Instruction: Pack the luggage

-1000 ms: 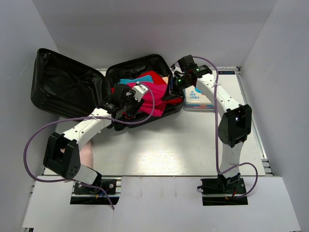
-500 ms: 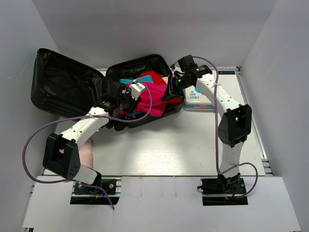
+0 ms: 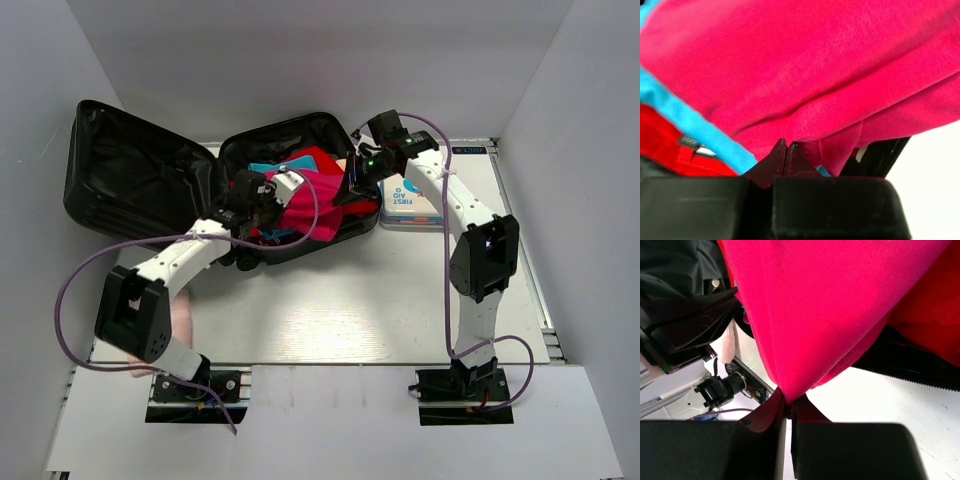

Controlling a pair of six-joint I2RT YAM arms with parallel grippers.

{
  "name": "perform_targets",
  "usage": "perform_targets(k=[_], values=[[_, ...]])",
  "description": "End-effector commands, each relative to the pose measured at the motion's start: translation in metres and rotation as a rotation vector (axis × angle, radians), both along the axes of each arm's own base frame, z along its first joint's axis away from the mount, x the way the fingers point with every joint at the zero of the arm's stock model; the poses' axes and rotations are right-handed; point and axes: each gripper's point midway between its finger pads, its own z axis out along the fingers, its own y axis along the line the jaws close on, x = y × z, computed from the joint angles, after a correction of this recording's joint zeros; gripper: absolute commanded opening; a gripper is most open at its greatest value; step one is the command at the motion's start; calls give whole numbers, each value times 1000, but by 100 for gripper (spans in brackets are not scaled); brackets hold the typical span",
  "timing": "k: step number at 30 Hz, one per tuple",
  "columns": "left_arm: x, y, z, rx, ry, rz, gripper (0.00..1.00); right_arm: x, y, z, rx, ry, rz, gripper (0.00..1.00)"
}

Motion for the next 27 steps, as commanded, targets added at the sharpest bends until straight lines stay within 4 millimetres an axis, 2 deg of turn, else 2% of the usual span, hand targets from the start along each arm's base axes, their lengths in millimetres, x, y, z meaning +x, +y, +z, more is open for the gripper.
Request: perform_targets(k=[1, 2, 4, 5, 6, 7, 8, 9, 10, 13, 15, 17, 18, 20, 21, 22, 25, 26, 27], values=[[7, 3, 53, -70, -193, 36, 0, -3, 0, 26, 27, -14, 3, 0], [0, 5, 64, -92, -221, 34, 0, -7, 0, 28, 23, -9, 6, 0], [-6, 5, 64, -112, -219, 37, 0, -14, -2, 30, 18, -5, 13, 0], [-11, 7, 70, -108, -242, 23, 0, -16, -2, 29, 16, -4, 14, 0], [-16, 10, 63, -102, -220, 31, 0, -19, -3, 26, 7, 1, 13, 0], [-19, 11, 57, -97, -203, 35, 0, -26, -8, 7, -25, 49, 10, 0], [-24, 14, 54, -92, -190, 36, 0, -30, -10, 9, -23, 45, 11, 0], [-29, 17, 41, -83, -158, 49, 0, -33, -11, 4, -28, 59, 12, 0], [-34, 19, 34, -77, -132, 58, 0, -43, -14, -14, -48, 115, 19, 0], [-51, 24, 6, -73, -46, 72, 0, -57, -17, -41, -72, 189, 42, 1], [-58, 25, -3, -81, -7, 88, 0, -64, -20, -51, -89, 216, 64, 10], [-67, 28, -12, -78, 35, 102, 3, -67, -23, -53, -99, 209, 78, 12], [-69, 27, -9, -92, 32, 102, 6, -69, -26, -51, -110, 195, 81, 22], [-74, 26, -10, -103, 40, 90, 27, -66, -28, -43, -111, 140, 111, 39], [-73, 25, -4, -114, 25, 89, 46, -69, -30, -39, -120, 144, 120, 55], [-71, 24, 4, -123, 11, 91, 75, -66, -30, -31, -114, 108, 133, 63], [-62, 25, 29, -148, -32, 116, 87, -51, -32, -14, -117, 35, 128, 87], [-53, 23, 51, -174, -74, 127, 87, -42, -32, -8, -135, -15, 119, 87], [-49, 29, 51, -175, -54, 152, 87, -36, -32, -8, -143, -25, 115, 87]])
